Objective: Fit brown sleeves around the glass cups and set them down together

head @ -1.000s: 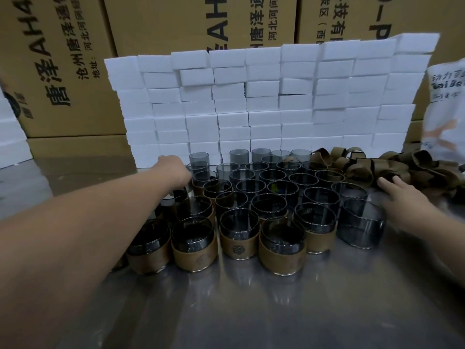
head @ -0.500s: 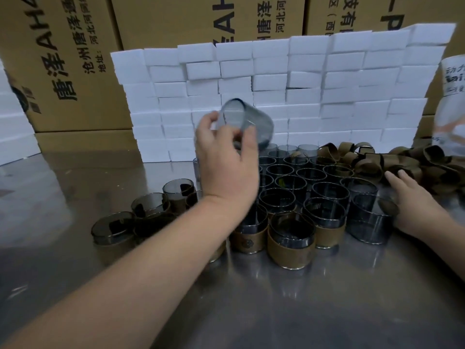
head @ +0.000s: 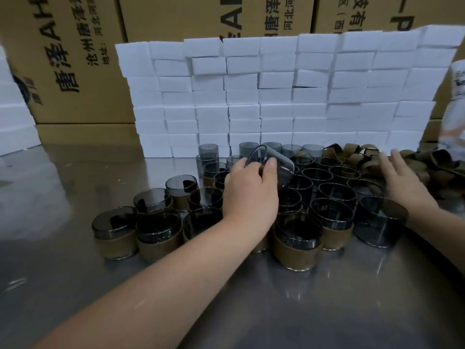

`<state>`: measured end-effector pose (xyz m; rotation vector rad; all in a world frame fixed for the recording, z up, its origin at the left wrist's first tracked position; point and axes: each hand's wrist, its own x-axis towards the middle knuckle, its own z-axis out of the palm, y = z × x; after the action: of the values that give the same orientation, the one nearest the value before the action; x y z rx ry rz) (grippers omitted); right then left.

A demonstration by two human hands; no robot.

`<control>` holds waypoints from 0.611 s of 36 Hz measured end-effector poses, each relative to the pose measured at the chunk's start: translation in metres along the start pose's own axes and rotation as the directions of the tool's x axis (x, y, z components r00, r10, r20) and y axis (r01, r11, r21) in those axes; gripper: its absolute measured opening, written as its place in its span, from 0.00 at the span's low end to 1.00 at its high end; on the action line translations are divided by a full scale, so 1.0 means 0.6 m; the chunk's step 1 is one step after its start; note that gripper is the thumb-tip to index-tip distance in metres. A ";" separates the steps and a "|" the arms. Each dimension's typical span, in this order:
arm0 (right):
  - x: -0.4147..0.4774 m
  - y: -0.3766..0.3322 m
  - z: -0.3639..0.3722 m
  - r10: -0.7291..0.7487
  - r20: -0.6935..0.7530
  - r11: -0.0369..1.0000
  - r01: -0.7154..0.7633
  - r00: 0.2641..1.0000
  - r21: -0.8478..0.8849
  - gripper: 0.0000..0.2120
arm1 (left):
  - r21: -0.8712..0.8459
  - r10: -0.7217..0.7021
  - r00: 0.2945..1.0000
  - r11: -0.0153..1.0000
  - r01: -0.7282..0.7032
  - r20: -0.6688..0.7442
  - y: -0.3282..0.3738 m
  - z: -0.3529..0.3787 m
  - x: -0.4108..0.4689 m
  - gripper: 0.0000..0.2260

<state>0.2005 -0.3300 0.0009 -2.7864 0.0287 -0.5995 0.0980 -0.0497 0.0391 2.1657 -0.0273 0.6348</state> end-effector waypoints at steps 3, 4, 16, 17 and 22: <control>0.020 -0.001 0.002 -0.044 0.033 0.994 0.046 0.998 -0.094 0.43 | -0.029 -0.023 1.000 0.999 0.023 -0.008 0.003 -0.004 0.001 0.20; 0.028 -0.002 0.002 -0.035 0.052 0.991 0.042 0.998 -0.125 0.43 | -0.033 -0.024 1.000 0.999 0.023 -0.010 0.004 -0.005 0.001 0.20; 0.079 -0.023 0.000 0.060 0.229 0.978 -0.012 0.972 -0.208 0.43 | -0.047 -0.017 1.000 0.999 0.016 -0.013 0.001 -0.002 0.004 0.20; 0.083 -0.022 0.002 0.068 0.229 0.974 -0.015 0.971 -0.226 0.42 | -0.054 -0.017 1.000 0.998 0.016 -0.016 0.001 -0.002 0.004 0.20; 0.096 -0.018 0.008 0.071 0.261 0.953 0.012 0.963 -0.303 0.35 | -0.078 -0.018 0.999 0.997 0.016 -0.028 -0.001 0.000 0.005 0.21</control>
<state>0.2546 -0.3230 0.0226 -3.1341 0.1141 -0.2158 0.1009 -0.0486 0.0402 2.0796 -0.0174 0.6447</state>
